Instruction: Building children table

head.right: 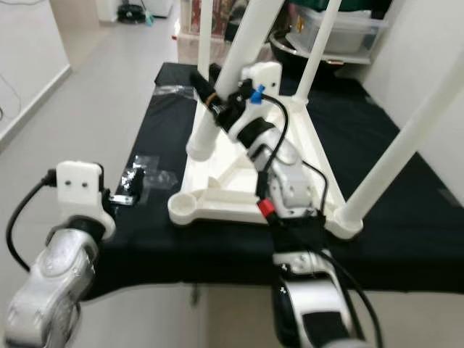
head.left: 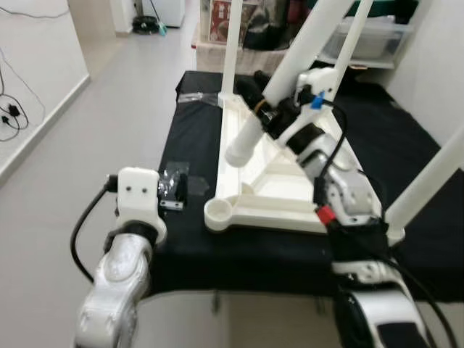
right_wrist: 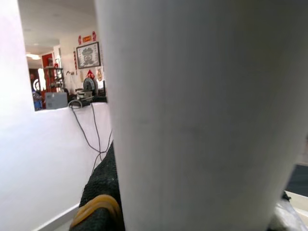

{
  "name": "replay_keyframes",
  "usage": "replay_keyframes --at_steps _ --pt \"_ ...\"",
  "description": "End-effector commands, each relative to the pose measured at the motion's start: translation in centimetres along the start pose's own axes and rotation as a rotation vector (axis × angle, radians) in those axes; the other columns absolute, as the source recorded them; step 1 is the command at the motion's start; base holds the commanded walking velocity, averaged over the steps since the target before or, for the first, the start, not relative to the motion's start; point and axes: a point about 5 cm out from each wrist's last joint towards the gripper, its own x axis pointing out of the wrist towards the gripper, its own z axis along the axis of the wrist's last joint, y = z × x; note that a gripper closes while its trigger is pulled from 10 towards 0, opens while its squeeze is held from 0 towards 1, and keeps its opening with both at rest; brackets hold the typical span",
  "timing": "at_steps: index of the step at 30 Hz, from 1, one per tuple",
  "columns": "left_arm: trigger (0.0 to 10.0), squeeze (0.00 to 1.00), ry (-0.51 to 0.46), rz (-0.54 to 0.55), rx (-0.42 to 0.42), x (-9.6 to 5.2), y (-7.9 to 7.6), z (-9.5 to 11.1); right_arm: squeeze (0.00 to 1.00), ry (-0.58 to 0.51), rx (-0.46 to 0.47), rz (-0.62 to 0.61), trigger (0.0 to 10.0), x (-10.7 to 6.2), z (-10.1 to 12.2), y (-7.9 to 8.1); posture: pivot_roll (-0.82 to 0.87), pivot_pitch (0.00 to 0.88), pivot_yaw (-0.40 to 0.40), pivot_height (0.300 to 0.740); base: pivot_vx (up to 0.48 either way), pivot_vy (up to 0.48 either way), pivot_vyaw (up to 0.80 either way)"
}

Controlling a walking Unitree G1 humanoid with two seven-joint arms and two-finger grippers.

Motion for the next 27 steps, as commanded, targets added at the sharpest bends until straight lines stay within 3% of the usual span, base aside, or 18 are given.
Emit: replay_keyframes --at_steps 1,5,10,11,15,17,20,21,24,27 --pt "10.0 0.00 0.033 0.010 -0.012 -0.3 0.3 -0.7 0.00 -0.046 -0.032 0.045 10.0 0.7 1.3 0.2 0.08 0.070 -0.110 0.740 0.000 0.000 0.00" --pt "10.0 0.00 0.045 -0.007 -0.029 -0.5 -0.1 -0.8 0.00 -0.024 -0.084 0.051 10.0 0.7 1.3 -0.1 0.08 0.074 -0.112 0.740 0.000 0.000 0.20" --pt "10.0 0.00 0.067 -0.036 -0.038 -0.8 -0.6 -1.1 0.00 0.008 -0.083 0.015 10.0 1.1 1.0 -0.8 0.08 0.084 -0.118 0.740 0.000 0.000 0.48" --pt "10.0 0.00 0.072 -0.058 -0.052 -1.1 -1.1 -1.3 0.00 0.057 -0.085 -0.015 10.0 1.5 0.7 -1.8 0.08 0.087 -0.122 0.740 0.000 0.000 0.00" --pt "10.0 0.00 0.084 -0.099 -0.073 -1.5 -1.8 -1.3 0.00 0.146 -0.068 0.023 10.0 1.7 0.4 -2.9 0.07 0.098 -0.127 0.740 0.000 0.000 0.00" --pt "10.0 0.00 0.114 -0.135 -0.085 -2.2 -2.2 -2.0 0.00 0.269 -0.069 0.160 10.0 1.4 -0.6 -3.4 0.08 0.125 -0.136 0.740 0.000 0.000 0.00" --pt "10.0 0.00 0.138 -0.151 -0.089 -2.7 -2.3 -2.4 0.00 0.332 -0.069 0.232 10.0 1.1 -1.1 -3.5 0.08 0.132 -0.137 0.740 0.000 0.000 0.00" --pt "10.0 0.00 0.168 -0.167 -0.092 -3.3 -2.2 -3.0 0.00 0.370 -0.062 0.315 10.0 0.7 -1.5 -3.3 0.09 0.146 -0.139 0.740 0.000 0.000 0.00" --pt "10.0 0.00 0.194 -0.171 -0.091 -4.0 -2.0 -3.6 0.00 0.384 -0.034 0.396 10.0 0.5 -1.8 -2.9 0.09 0.165 -0.139 0.740 0.000 0.000 0.00" --pt "10.0 0.00 0.248 -0.167 -0.098 -5.6 -1.6 -4.6 0.00 0.348 0.032 0.528 10.0 0.6 -2.2 -1.8 0.11 0.207 -0.141 0.740 0.000 0.000 0.00"
